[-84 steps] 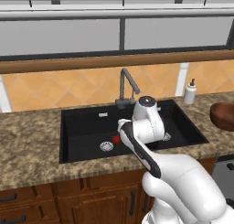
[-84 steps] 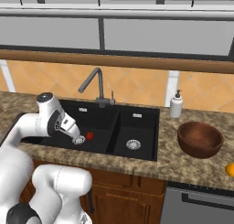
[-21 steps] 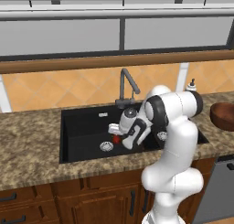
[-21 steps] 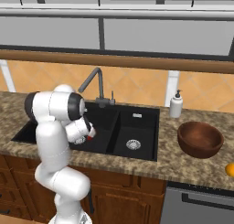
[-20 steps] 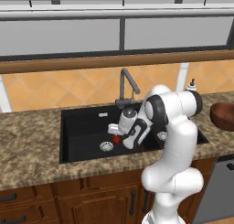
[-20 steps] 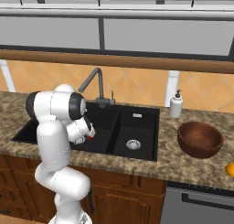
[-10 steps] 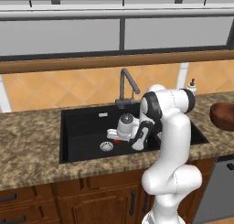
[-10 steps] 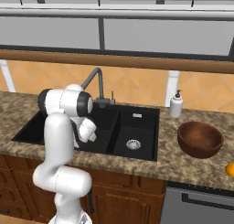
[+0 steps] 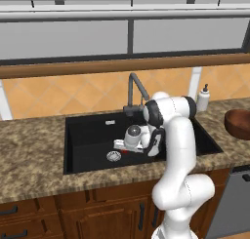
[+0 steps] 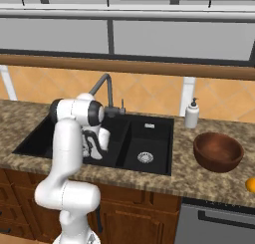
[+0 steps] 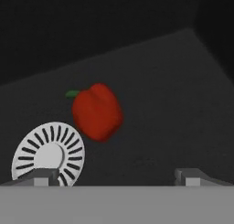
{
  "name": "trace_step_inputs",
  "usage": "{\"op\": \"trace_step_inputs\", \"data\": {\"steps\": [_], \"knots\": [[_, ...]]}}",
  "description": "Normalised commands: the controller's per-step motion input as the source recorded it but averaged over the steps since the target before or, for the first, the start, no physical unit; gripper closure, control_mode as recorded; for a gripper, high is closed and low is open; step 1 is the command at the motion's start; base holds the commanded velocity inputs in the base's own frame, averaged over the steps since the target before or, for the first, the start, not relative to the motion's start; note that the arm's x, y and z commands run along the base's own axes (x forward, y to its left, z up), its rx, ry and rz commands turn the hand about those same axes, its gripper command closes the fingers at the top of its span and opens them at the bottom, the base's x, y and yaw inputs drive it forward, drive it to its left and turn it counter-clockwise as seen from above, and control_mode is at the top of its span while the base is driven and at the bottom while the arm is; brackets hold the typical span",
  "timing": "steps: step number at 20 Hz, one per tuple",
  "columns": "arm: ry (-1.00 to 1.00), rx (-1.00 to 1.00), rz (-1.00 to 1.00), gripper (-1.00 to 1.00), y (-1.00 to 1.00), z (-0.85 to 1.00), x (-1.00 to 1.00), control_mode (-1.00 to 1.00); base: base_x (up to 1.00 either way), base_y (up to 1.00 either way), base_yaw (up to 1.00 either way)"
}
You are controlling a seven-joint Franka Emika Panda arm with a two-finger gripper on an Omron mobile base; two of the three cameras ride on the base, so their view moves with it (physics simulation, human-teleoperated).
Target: Pick the bell pepper from the sink and place it in the bowl. Then pick the bowl and place it in the microwave. Then close the microwave door and press the start button.
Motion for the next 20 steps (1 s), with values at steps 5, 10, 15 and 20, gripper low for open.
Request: {"op": "trace_step_inputs", "data": {"steps": [5, 10, 15, 20], "knots": [[0.00, 0.00, 0.00, -1.00, 0.00, -0.12, 0.53, -1.00, 0.00, 0.00, 0.00], [0.00, 0.00, 0.00, -1.00, 0.00, -0.10, 0.45, -1.00, 0.00, 0.00, 0.00], [0.00, 0.00, 0.00, -1.00, 0.03, -0.07, 0.37, -1.00, 0.00, 0.00, 0.00], [0.00, 0.00, 0.00, -1.00, 0.06, -0.06, 0.18, -1.00, 0.00, 0.00, 0.00]]}}
